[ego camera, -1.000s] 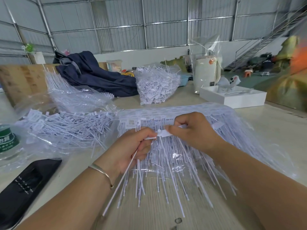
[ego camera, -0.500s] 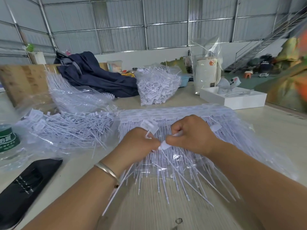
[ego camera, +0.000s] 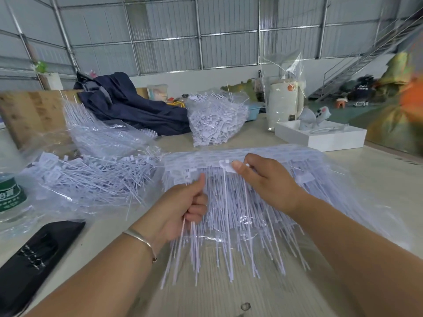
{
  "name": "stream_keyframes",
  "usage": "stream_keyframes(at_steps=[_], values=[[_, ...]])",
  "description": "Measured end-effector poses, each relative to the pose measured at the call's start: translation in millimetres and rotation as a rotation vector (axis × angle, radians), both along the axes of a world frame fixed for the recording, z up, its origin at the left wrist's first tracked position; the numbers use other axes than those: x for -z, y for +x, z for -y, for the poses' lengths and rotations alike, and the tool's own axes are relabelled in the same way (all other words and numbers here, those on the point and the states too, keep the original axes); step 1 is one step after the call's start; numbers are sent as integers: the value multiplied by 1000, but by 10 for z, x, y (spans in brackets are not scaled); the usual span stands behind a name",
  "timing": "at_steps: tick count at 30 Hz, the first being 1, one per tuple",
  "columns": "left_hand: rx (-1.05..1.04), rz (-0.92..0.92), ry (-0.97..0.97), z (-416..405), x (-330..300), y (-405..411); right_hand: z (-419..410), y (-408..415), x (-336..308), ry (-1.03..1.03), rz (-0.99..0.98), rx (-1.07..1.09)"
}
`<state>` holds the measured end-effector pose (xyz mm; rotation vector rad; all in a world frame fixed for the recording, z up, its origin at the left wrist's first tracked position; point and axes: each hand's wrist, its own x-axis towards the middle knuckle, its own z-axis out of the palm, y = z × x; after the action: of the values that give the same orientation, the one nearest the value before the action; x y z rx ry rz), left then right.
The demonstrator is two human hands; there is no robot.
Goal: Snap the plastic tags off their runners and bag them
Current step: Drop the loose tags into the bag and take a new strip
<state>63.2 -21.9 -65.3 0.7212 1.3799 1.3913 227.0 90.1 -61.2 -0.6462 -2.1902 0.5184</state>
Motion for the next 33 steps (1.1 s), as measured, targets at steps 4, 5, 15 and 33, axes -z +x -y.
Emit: stream_keyframes(at_steps=[4,5,15,33], values=[[35,84,-7,1,26,-5,38,-40,43,116,155,42],[47,80,6,-3,24,9,49,-52,50,150,170,58],[56,-198,48,24,7,-34,163,-74,-5,248,169,-21],[218,169,285,87,-53,-47,87,43,-151,-366,-208,-328]])
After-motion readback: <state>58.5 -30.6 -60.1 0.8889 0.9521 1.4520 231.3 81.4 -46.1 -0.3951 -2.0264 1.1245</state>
